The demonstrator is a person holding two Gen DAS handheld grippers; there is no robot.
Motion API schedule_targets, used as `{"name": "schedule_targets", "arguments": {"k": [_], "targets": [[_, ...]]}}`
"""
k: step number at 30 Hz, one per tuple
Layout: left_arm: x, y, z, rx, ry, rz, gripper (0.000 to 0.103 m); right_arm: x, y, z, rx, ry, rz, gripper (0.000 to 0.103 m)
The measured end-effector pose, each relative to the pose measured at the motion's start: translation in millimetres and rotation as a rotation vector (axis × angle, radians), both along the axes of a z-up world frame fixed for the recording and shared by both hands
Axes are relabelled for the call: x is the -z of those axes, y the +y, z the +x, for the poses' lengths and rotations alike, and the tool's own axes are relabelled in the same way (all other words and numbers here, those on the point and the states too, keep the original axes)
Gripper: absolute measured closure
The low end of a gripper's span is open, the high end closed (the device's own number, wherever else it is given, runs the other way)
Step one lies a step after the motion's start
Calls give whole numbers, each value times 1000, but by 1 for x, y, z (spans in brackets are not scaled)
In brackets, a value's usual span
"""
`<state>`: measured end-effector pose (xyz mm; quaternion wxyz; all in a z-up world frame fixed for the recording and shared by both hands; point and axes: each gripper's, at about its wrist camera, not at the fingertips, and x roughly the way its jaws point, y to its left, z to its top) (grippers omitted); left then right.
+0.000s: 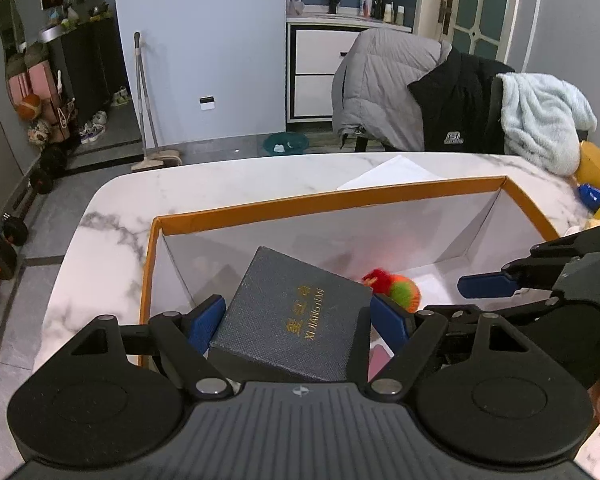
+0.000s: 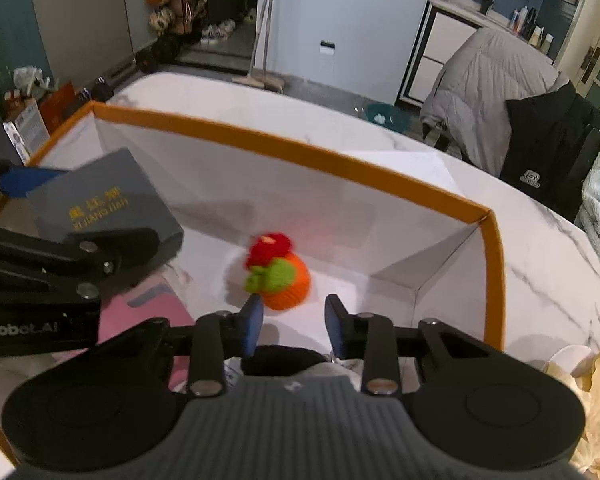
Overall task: Organize objects
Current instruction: 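Lower the gift box and orange ball into the box and open both tools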
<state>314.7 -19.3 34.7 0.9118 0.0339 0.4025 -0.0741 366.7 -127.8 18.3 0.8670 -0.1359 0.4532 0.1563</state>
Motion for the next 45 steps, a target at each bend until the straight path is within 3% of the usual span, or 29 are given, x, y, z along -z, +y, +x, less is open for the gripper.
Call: {"name": "schedule_targets", "arguments": {"k": [19, 29, 45], "targets": [[3, -20, 9, 25, 33, 54, 10, -5, -4, -13, -8, 4, -34, 67], [8, -35, 19, 35, 77, 115, 10, -8, -15, -19, 3, 10, -14, 62], [10, -39, 18, 12, 87, 134, 9, -4, -16, -23, 1, 19, -5, 56]]}}
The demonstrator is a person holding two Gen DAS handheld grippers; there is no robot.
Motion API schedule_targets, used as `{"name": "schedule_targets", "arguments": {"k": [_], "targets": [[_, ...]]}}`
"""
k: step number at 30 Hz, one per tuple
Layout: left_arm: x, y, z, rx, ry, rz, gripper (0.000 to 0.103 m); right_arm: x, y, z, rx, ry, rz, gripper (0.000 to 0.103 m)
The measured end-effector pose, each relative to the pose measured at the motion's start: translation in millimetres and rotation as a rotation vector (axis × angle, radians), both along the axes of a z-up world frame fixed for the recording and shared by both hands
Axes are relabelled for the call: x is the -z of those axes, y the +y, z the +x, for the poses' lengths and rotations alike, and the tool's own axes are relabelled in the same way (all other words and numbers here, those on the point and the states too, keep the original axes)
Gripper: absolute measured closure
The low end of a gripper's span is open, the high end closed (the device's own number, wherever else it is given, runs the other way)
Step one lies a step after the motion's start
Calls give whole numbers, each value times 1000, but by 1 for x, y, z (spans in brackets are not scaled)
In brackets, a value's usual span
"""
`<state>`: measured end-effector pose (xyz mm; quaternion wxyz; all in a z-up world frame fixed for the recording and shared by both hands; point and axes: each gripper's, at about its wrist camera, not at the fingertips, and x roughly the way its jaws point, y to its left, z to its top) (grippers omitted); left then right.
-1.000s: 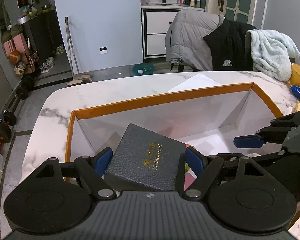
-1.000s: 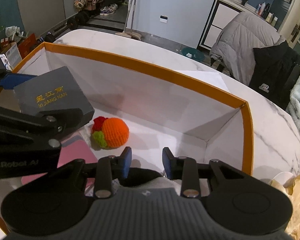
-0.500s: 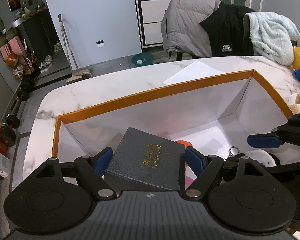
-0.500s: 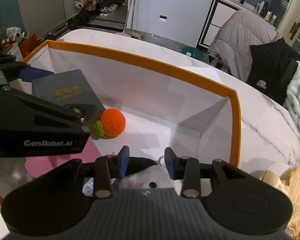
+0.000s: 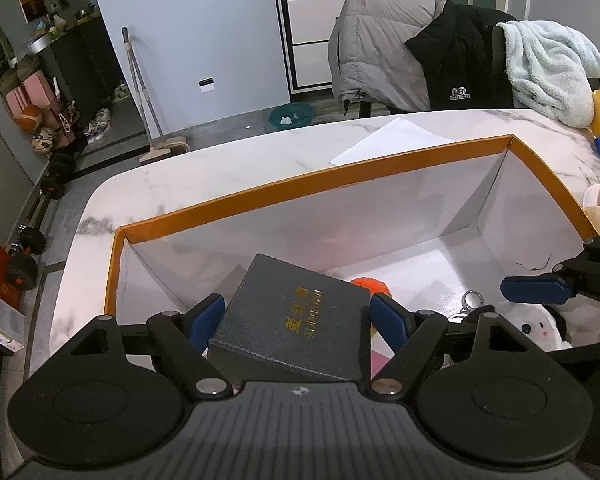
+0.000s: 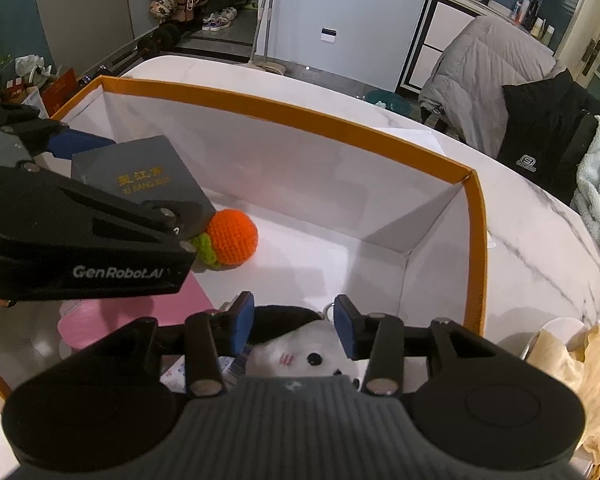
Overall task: Organize objects
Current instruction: 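Lower the gift box and orange ball into the box and open both tools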
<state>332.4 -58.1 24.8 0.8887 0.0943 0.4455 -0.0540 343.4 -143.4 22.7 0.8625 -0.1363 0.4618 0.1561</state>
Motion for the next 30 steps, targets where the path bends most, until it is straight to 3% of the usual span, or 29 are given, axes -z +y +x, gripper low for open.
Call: {"name": "schedule_targets", "arguments": {"k": [4, 15, 30], "targets": [[6, -5, 1, 0, 28, 49, 9, 1, 1, -2, -6, 0, -4, 53], [-1, 4, -7, -36, 39, -16, 9, -2, 1, -9, -9, -8, -7, 48], [-30, 2, -40, -28, -27, -59, 9, -27, -3, -36, -7, -60, 2, 42]]}}
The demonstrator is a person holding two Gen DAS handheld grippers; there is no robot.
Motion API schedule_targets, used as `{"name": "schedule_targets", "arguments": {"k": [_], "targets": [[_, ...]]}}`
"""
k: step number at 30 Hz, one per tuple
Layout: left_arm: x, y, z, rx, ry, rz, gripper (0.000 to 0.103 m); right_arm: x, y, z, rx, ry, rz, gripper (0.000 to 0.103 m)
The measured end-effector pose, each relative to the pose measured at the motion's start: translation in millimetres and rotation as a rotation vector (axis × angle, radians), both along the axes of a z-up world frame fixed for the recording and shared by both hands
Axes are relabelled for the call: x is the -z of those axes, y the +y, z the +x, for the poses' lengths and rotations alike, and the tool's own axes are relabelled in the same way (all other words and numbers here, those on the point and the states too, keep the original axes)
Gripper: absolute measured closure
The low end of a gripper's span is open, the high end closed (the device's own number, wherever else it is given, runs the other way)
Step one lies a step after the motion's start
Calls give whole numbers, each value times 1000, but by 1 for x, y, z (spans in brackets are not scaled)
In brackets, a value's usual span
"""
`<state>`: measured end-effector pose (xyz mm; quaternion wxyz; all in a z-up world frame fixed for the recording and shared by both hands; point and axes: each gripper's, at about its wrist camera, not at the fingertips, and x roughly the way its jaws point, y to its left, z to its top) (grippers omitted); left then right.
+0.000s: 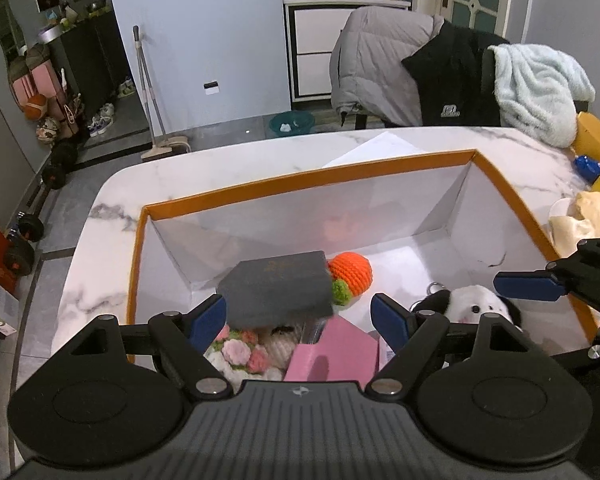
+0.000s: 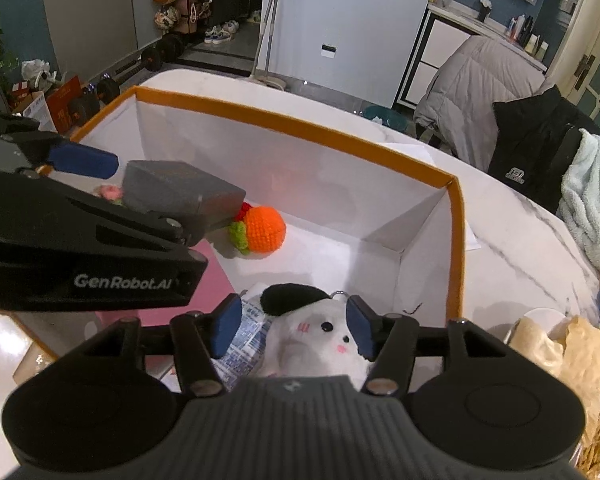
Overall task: Organize objects
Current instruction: 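Lower the gift box and orange ball into the box and open both tools, then withdraw both tools from the box toward the remaining items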
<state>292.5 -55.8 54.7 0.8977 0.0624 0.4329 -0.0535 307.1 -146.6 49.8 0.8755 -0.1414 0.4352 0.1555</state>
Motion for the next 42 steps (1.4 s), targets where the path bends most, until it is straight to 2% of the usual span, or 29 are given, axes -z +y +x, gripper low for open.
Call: {"name": "schedule_targets", "arguments": {"k": [21, 34, 42], "targets": [[-38, 17, -68, -9, -93, -62, 9, -36, -7, -62, 15, -76, 47, 36], [-47, 23, -136, -10, -166, -88, 9, -42, -20, -123, 32, -113, 89, 30], [-40, 27, -175, -24, -201, -105, 8, -38, -23, -176, 28, -172, 94, 24]]}}
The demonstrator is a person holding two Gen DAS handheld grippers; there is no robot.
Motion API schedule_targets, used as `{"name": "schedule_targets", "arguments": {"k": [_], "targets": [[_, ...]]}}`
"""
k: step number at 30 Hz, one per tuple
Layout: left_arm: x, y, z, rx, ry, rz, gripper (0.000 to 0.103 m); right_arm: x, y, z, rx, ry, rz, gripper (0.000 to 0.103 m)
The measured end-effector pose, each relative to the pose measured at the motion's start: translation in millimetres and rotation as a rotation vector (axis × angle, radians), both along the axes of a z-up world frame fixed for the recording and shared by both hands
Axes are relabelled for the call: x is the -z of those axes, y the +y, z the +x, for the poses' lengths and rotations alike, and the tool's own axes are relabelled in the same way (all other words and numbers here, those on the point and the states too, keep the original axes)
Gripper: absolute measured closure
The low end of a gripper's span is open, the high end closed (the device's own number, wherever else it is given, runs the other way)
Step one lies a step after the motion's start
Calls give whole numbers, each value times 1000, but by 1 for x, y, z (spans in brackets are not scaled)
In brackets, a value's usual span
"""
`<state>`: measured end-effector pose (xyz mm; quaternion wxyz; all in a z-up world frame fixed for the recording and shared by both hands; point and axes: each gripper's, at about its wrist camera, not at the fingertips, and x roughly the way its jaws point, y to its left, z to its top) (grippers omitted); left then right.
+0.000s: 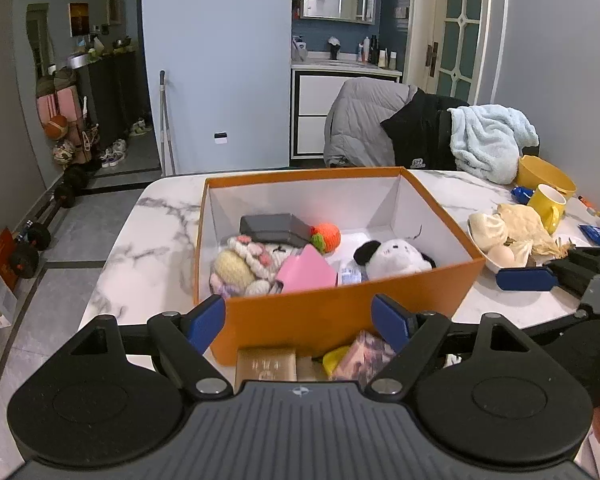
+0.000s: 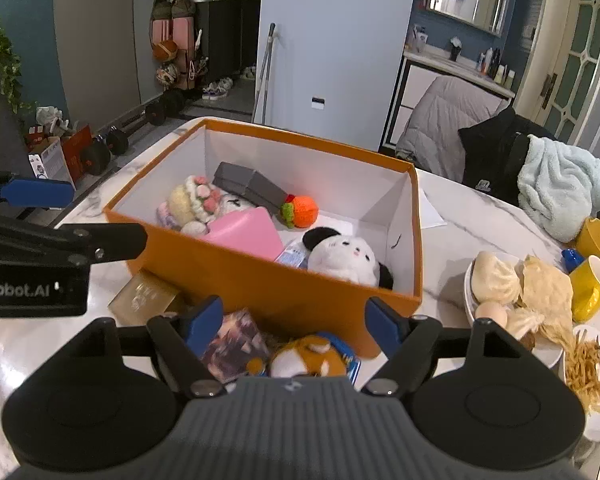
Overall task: Organize objects
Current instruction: 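Withdraw both tools from the box toward the remaining items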
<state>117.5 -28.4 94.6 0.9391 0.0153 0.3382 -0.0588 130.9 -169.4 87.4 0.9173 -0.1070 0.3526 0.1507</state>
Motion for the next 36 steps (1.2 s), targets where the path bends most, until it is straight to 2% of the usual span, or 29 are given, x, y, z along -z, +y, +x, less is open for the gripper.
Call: {"name": "schedule_targets", "arguments": {"k": [11, 25, 31, 36], "targets": [[39, 13, -36, -55, -30, 2, 8, 31, -14, -46, 31, -41, 44, 15], [94, 28, -60, -107, -38, 20, 8, 93, -33, -76, 169, -76, 95, 14], [106, 38, -57, -118, -60, -33, 8, 100, -35, -62, 223, -88, 199, 11], [106, 37, -47, -114, -67, -18, 8, 101, -32, -30, 304, -85, 230, 10]]}}
